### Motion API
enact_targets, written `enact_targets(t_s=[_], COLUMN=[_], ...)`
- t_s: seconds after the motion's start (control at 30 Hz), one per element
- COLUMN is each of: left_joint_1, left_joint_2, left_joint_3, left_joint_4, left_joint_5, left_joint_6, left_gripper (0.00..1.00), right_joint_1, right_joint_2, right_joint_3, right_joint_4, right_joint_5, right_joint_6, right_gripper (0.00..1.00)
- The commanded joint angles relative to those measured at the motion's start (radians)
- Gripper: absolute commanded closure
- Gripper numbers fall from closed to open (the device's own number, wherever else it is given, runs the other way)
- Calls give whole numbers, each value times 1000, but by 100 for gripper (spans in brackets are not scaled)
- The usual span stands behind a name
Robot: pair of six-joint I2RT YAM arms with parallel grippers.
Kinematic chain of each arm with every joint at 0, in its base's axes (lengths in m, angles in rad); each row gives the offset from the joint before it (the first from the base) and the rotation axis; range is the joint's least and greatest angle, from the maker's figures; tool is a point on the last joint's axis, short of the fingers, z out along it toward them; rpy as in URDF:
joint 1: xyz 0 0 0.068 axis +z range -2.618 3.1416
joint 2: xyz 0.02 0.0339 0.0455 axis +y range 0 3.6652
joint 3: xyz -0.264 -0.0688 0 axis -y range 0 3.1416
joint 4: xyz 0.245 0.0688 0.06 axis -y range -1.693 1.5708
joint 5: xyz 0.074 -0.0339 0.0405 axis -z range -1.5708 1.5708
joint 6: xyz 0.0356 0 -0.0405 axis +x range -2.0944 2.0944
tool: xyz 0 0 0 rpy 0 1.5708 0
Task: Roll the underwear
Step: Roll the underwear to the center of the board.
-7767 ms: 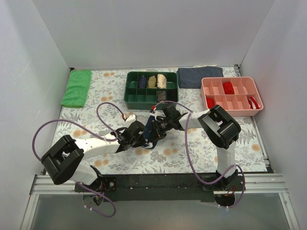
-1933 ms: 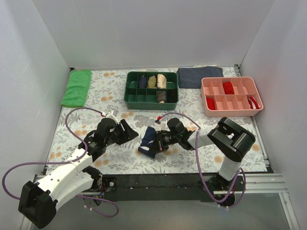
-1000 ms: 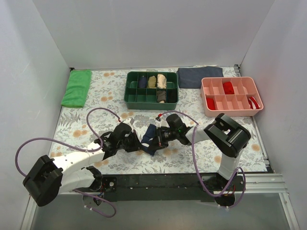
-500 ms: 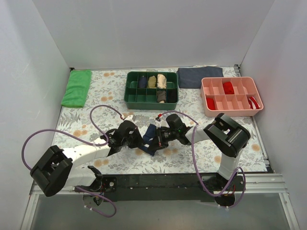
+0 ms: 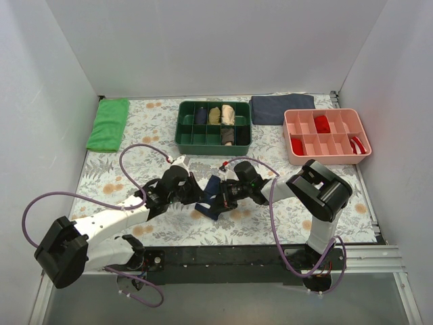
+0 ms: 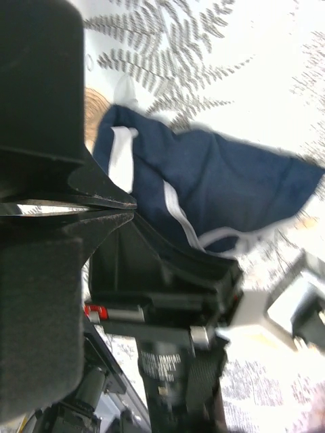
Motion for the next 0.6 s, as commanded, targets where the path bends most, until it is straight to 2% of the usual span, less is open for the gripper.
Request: enact_targets(t_s=[0.0, 0.23, 0.57], left_joint_1=[-6, -6, -12], left_joint_2=[-34, -68, -11], left_joint_3=[-48, -82, -80], left_joint_4=[-78, -80, -48], left_joint_5=[2, 29, 21], left_joint_6=[-39, -53, -43], left_gripper=[100, 100, 100], right_joint_1=[-4, -4, -2], right_joint_2=[6, 6, 6], right_joint_3=[29, 37, 43], right_joint_4=[-18, -35, -38], right_joint_5=[11, 19, 16], right_joint_6=[-15, -25, -28], right_gripper=[99, 99, 99])
